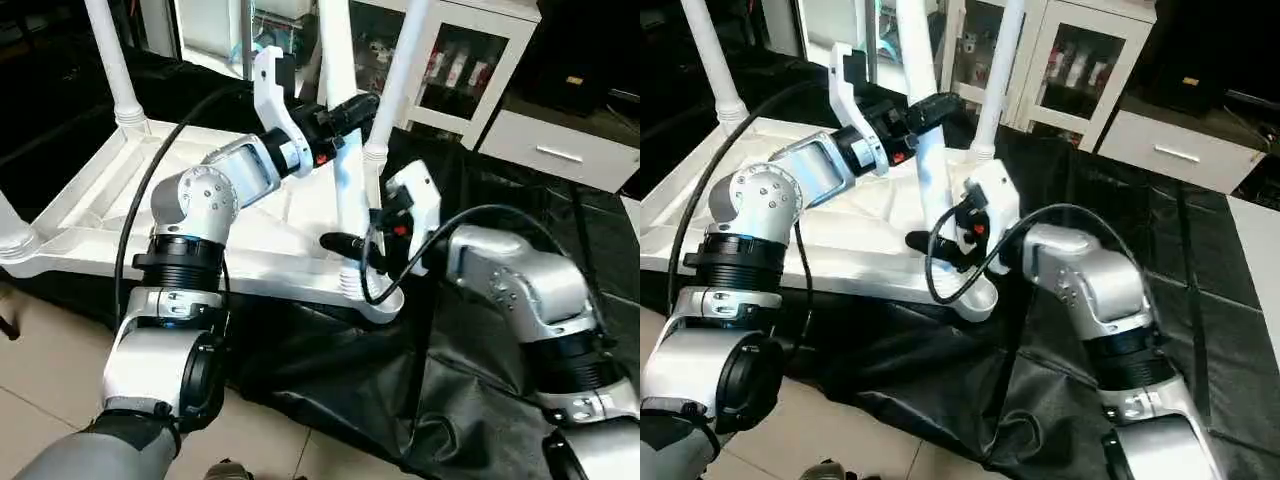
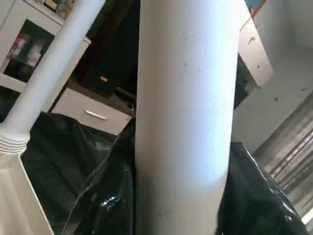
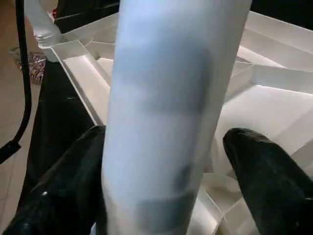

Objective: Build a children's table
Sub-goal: Insert table leg to table base

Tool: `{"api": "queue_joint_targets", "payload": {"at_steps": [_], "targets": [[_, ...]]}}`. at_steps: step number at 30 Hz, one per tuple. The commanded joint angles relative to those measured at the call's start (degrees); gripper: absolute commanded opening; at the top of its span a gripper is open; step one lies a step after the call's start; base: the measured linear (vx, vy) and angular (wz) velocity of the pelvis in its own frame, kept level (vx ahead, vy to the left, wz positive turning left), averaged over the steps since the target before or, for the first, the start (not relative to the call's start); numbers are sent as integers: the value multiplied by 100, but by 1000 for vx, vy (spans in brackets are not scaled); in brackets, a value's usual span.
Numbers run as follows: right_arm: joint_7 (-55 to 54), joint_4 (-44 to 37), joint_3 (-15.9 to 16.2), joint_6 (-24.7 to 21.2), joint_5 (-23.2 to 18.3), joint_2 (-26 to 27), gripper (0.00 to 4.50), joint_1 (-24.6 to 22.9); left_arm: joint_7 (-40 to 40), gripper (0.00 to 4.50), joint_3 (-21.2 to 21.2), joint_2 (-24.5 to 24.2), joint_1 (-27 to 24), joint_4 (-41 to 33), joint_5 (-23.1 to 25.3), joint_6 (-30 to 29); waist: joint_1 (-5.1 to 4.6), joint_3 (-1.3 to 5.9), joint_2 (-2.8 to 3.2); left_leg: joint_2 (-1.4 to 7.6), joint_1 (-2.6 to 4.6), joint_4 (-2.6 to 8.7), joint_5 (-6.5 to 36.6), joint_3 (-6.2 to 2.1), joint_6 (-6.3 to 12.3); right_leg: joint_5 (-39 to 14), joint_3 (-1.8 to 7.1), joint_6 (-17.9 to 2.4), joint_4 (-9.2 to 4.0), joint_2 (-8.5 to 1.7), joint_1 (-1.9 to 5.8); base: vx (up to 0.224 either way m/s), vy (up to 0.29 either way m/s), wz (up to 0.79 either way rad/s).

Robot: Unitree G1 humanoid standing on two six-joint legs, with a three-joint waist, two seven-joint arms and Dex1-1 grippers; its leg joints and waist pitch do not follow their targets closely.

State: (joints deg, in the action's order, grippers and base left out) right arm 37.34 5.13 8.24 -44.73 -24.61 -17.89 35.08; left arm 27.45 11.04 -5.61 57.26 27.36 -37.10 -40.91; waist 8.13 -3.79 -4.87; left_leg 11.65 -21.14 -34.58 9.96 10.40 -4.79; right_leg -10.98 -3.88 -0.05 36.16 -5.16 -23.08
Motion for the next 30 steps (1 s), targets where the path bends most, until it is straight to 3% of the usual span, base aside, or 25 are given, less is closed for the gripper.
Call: {"api": "queue_joint_targets", "payload": {"at_steps": [1, 10, 14, 15, 16, 18, 20, 23, 30], "targets": [[-89, 65, -183, -61, 22, -26, 348, 67, 100, 177, -132, 16, 149, 25, 116, 52, -23, 461, 55, 107, 81, 398, 694, -31, -251, -91, 246, -1133, -332, -278, 359, 0, 0, 0], [-51, 90, -213, -83, -12, -16, 268, 98, 138, 177, -215, 8, 84, -42, 227, 99, -27, 461, 58, 112, 83, 402, 681, -34, -266, -59, 248, -1112, -330, -281, 357, 0, 0, 0], [-11, 86, -218, -46, -22, 3, 233, 96, 250, 177, -461, -66, 14, -73, 518, 305, -27, 457, 62, 114, 82, 410, 711, -37, -258, -136, 250, -1052, -340, -284, 357, 0, 0, 0], [2, 84, -218, -35, -26, 4, 222, 96, 356, 233, -452, -60, -3, -84, 450, 279, -25, 458, 58, 110, 78, 408, 692, -36, -261, -130, 251, -1053, -339, -285, 359, 0, 0, 0], [59, 63, -241, -23, -76, 3, 218, 89, 528, 247, -497, -85, -58, -168, 364, 172, -24, 462, 65, 110, 77, 406, 666, -34, -265, -93, 251, -1087, -332, -288, 360, 0, 0, 0], [317, -25, -286, -35, -247, -63, 210, 60, 927, 247, -616, -163, -196, -363, 173, -126, -19, 463, 58, 109, 84, 403, 643, -28, -276, -42, 247, -1157, -317, -286, 354, 0, 0, 0], [557, -97, -312, -77, -394, -143, 191, 31, 1232, 282, -579, -174, -256, -420, -67, -352, -26, 460, 76, 114, 84, 402, 689, -24, -249, -8, 246, -1208, -308, -280, 354, 0, 0, 0], [886, -175, -340, -95, -534, -328, 186, -20, 1340, 298, -327, -170, -241, -300, -340, -538, -19, 456, 74, 110, 89, 398, 782, -18, -212, -67, 248, -1272, -326, -276, 356, 0, 0, 0], [1301, -236, -364, -181, -697, -552, 184, -93, 1638, 366, -271, -219, -198, -289, -418, -593, -18, 448, 75, 118, 87, 411, 851, -30, -222, -301, 245, -1202, -359, -288, 355, 0, 0, 0]]}}
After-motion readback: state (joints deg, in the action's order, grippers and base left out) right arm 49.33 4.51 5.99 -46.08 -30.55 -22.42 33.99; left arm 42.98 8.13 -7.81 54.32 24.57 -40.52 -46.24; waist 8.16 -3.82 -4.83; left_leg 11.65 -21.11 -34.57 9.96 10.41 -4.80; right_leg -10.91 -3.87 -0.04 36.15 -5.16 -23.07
